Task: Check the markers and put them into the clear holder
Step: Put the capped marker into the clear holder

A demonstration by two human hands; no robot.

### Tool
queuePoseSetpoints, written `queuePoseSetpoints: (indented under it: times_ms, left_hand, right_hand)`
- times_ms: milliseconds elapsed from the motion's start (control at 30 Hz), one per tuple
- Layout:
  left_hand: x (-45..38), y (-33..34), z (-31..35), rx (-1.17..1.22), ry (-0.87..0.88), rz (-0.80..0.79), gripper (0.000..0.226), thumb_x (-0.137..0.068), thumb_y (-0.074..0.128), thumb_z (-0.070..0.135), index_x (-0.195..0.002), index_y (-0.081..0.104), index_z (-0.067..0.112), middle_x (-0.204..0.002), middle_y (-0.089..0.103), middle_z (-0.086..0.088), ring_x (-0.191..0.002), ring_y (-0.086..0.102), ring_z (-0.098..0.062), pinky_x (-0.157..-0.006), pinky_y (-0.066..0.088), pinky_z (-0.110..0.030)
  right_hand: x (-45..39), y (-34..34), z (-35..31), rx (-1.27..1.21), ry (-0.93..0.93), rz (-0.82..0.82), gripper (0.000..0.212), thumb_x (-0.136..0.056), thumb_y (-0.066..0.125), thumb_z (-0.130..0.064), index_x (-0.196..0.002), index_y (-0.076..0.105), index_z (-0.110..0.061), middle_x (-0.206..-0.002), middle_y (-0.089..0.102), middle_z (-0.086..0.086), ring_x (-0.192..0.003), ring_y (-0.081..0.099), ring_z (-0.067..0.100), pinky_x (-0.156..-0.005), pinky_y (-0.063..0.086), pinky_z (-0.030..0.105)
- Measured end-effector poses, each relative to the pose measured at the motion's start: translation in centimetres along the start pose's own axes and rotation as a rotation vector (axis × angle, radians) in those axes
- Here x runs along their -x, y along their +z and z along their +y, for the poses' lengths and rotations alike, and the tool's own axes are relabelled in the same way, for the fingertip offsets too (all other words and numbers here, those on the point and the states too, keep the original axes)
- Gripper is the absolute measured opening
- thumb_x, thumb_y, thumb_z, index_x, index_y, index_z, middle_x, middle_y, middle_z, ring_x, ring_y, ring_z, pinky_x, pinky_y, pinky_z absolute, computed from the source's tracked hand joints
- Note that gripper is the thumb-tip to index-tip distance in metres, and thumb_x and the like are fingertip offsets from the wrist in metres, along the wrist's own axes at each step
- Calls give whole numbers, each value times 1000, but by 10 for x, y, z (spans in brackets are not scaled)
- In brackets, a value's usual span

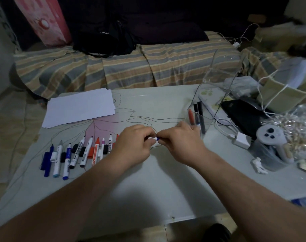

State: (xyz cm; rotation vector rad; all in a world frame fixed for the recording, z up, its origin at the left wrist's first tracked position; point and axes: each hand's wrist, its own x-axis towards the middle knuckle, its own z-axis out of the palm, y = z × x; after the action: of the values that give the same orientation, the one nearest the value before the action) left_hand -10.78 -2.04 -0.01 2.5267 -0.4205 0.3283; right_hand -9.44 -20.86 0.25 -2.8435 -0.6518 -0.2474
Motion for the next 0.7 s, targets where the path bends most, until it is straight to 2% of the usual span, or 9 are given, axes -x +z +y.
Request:
queuePoseSetpoints:
  times_ms: [67,100,200,300,367,433,500,600,700]
  left_hand:
    - [-4,1,10,25,42,29,7,-85,64,32,-84,64,26,-77,61,10,-75,54,-13,-71,49,-36]
    - [-7,0,16,50,59,60,6,-86,65,32,-87,64,26,-78,62,9,-75,55,-11,-71,48,-34]
    - [-16,-5,25,163,35,131,21,-89,69,33,-109,64,29,-85,64,12,-82,55,-6,-74,44,-19]
    - [-19,0,21,157,12,100,24,-90,67,29,-114,65,29,-89,64,14,-88,56,-5,-80,44,-20]
    - [-16,11,16,84,42,17,23,-90,65,27,-113,67,28,-93,64,14,-90,55,-4,-86,46,-24]
    - [-12,21,12,29,79,-69,21,-90,63,27,-111,68,28,-97,64,14,-95,56,-7,-90,47,-29]
    - [-8,27,9,1,98,-120,20,-90,61,27,-109,69,28,-101,66,12,-101,57,-12,-94,46,-31]
    - [-8,31,8,1,96,-134,20,-91,60,26,-107,70,29,-104,67,12,-104,57,-13,-95,44,-29]
    - [-12,31,6,17,95,-129,21,-91,59,27,-108,70,31,-104,66,15,-103,56,-9,-95,43,-26]
  right_hand:
    - [-5,-10,7,20,-31,-28,22,-98,51,-52,-106,68,-41,-95,66,-12,-101,44,23,-97,35,51]
    - [-7,-18,11,-36,-84,7,21,-97,55,-47,-102,72,-37,-95,64,-10,-99,46,24,-96,37,48]
    - [-13,-49,33,-200,-90,349,14,-92,65,-20,-99,75,-14,-94,64,4,-89,57,23,-80,40,29]
    - [-15,-73,65,-146,68,586,12,-94,65,-13,-101,73,-8,-96,66,4,-85,54,13,-76,35,21]
    - [-15,-68,83,-75,143,534,13,-96,62,-18,-105,71,-13,-94,66,3,-84,57,17,-75,36,22]
    - [-16,-53,88,-29,230,412,20,-99,57,-24,-118,64,-24,-97,69,1,-85,62,25,-74,50,35]
    - [-16,-40,87,-30,253,372,35,-99,55,-22,-133,51,-32,-104,69,1,-86,63,30,-70,54,44]
    - [-18,-39,85,-90,228,465,55,-100,50,-13,-149,39,-34,-107,61,6,-85,57,28,-68,46,39]
    - [-19,-42,86,-116,232,522,60,-101,48,-10,-153,34,-35,-108,60,4,-86,52,21,-69,37,34]
